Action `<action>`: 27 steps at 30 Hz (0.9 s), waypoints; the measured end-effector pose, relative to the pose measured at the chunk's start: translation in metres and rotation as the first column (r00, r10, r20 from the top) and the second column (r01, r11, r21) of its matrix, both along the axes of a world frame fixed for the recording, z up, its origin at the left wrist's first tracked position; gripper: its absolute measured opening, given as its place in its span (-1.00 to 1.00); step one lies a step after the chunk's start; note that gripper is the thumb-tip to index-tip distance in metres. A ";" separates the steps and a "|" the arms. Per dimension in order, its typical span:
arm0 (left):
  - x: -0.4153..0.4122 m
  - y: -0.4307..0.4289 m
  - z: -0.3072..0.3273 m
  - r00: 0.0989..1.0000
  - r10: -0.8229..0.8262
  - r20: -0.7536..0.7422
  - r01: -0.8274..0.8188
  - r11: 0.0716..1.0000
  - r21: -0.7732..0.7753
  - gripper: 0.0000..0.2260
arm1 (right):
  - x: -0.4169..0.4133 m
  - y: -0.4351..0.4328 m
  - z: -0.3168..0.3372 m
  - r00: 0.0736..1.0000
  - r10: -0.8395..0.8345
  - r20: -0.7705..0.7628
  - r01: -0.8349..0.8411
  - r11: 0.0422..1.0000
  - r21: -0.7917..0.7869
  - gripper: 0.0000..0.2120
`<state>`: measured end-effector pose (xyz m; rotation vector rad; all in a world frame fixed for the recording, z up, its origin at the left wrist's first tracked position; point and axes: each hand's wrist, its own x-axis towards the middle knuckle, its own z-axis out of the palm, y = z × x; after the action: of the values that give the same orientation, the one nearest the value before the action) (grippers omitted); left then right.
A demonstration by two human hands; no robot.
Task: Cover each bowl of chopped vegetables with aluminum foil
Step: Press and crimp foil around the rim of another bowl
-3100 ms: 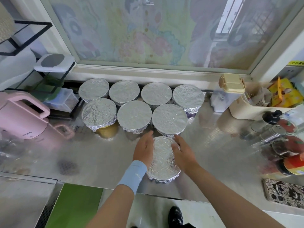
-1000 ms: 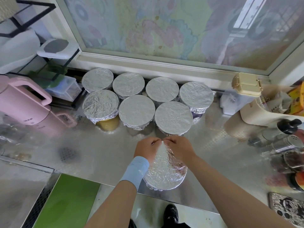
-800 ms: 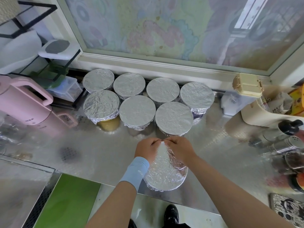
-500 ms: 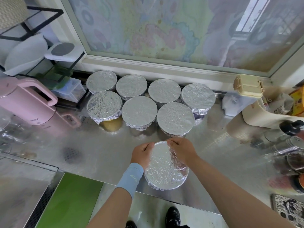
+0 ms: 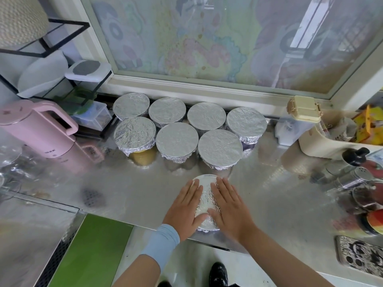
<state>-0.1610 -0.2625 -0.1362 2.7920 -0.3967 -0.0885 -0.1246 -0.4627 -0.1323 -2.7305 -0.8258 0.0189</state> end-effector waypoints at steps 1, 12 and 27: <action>0.001 0.001 0.000 1.000 -0.015 -0.020 0.015 1.000 0.005 -0.27 | -0.001 -0.001 -0.001 1.000 0.018 -0.001 -0.018 0.999 -0.032 -0.32; -0.011 0.011 0.005 0.981 0.011 -0.196 -0.089 0.915 -0.394 0.20 | 0.001 -0.011 0.008 0.980 0.196 -0.023 -0.197 0.965 -0.176 -0.05; -0.014 0.019 0.020 0.989 -0.017 -0.146 -0.024 0.962 -0.273 0.02 | -0.007 -0.003 0.017 0.993 0.114 -0.044 -0.120 0.972 -0.202 -0.01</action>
<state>-0.1745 -0.2440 -0.1164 2.4932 -0.3393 -0.2201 -0.1312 -0.4657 -0.1157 -2.8575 -1.0270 0.1814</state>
